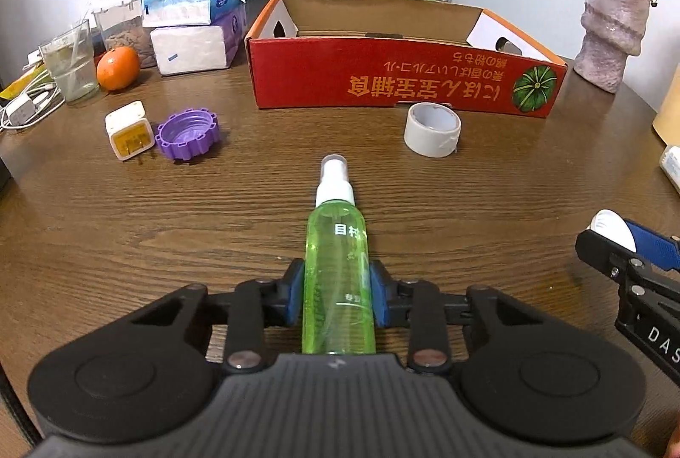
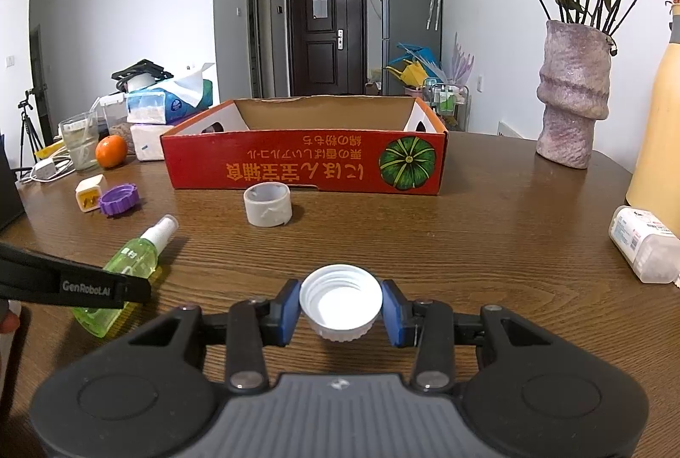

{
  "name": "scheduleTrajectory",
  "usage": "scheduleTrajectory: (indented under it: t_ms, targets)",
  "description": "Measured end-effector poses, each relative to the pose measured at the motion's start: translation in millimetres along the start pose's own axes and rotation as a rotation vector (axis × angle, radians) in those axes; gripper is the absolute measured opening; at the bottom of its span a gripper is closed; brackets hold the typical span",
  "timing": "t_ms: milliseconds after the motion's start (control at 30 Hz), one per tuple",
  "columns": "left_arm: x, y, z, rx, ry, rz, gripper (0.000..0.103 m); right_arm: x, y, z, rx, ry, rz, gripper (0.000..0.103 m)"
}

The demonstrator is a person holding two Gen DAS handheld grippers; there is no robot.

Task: Organize rigid objects
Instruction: 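Grasp the green spray bottle with the left tool while the right tool lifts the white cap, then carry the green spray bottle and white cap over the red box with both tools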

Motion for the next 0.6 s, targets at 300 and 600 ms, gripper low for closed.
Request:
scheduleTrajectory:
  t_ms: [300, 600]
  targets:
    - [1, 2, 6, -0.01, -0.027, 0.011, 0.032, 0, 0, 1, 0.0, -0.006, -0.001, 0.039]
    - [5, 4, 17, -0.012, -0.078, 0.02, 0.032, 2, 0, 3, 0.002, -0.021, 0.0, 0.039]
Point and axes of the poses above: each gripper's, at about its wrist camera, not at the fingertips, and z roughly against the way its jaws point, y to its left, x to its top, the point moved 4 cm from there along -z, roughly the way its jaws point, and after that the axes turned 3 degrees about y, right-handed, at the moved point
